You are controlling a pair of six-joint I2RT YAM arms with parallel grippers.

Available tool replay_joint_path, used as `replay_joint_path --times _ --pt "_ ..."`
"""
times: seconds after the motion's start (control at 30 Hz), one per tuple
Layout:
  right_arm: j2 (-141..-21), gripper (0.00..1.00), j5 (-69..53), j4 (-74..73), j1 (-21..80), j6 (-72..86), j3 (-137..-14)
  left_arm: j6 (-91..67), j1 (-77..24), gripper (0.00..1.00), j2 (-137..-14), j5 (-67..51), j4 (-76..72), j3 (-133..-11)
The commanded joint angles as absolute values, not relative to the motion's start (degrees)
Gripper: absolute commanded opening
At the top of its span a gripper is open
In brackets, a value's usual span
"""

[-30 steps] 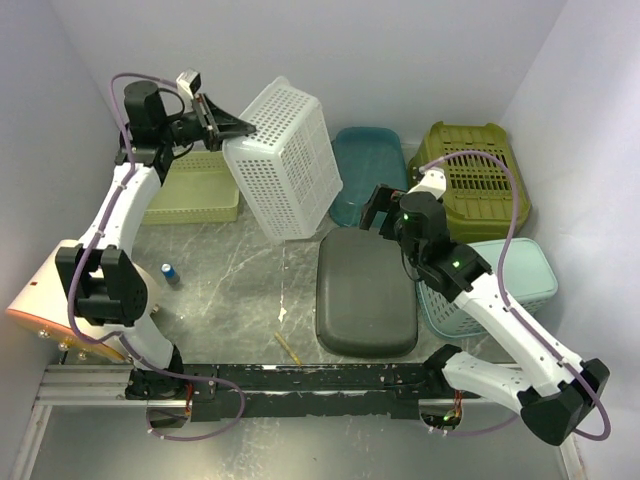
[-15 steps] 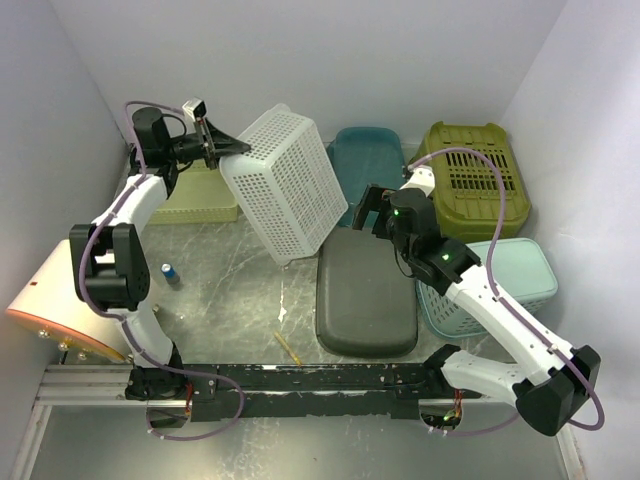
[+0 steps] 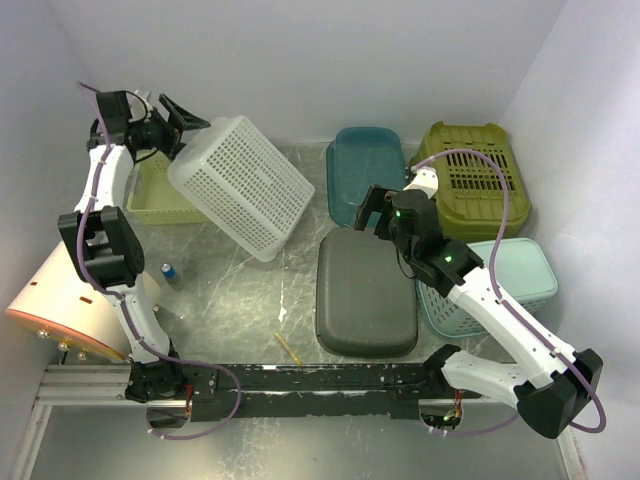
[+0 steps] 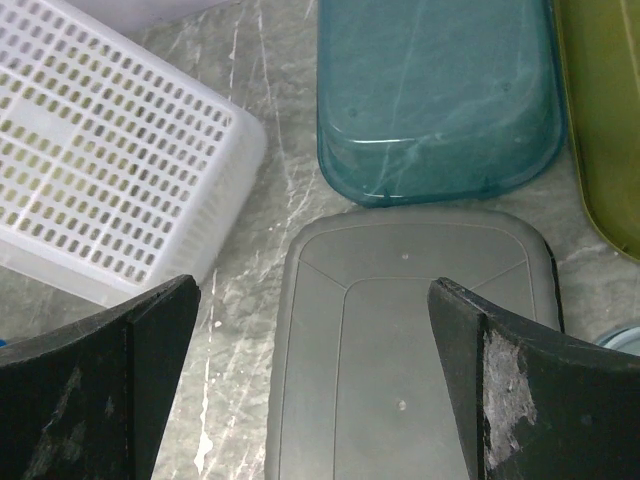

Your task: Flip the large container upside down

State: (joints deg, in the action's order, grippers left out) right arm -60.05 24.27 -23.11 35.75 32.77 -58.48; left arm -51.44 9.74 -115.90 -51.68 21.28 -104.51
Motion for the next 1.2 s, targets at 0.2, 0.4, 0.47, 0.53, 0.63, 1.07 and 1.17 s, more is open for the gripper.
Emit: replay_joint_path --times 0.2,0.4,0.47,0.53,0.63,1.07,1.17 --pt "-60.05 1.0 25.73 -24.47 35.73 33.49 -57.66 -32.82 10.5 0.99 -117.4 -29.75 42.17 -119.71" --pt "-60.43 1.0 25.2 -24.17 35.65 33.05 -57.72 -30.43 10.3 0.99 -119.13 -22.61 42.81 -120.1" --pt "-60.48 1.0 25.35 -24.83 35.67 33.05 -57.73 -29.4 9.86 0.99 -118.46 -18.19 41.9 -119.26" --pt "-60.3 1.0 25.57 -25.24 35.68 33.13 -57.68 -27.88 9.32 0.99 -117.3 -14.34 40.97 -118.57" --pt "-60.26 1.0 25.11 -24.55 35.7 33.08 -55.59 -25.74 7.94 0.99 -114.56 -8.92 40.65 -118.36" --pt "-92.92 1.0 -15.57 -4.68 28.56 20.54 -72.63 -22.75 3.1 0.99 -83.2 -9.01 34.83 -86.37" --pt "-101.55 1.0 -18.66 -2.09 26.23 21.25 -80.76 -21.56 3.03 0.99 -77.19 -8.72 35.5 -80.99"
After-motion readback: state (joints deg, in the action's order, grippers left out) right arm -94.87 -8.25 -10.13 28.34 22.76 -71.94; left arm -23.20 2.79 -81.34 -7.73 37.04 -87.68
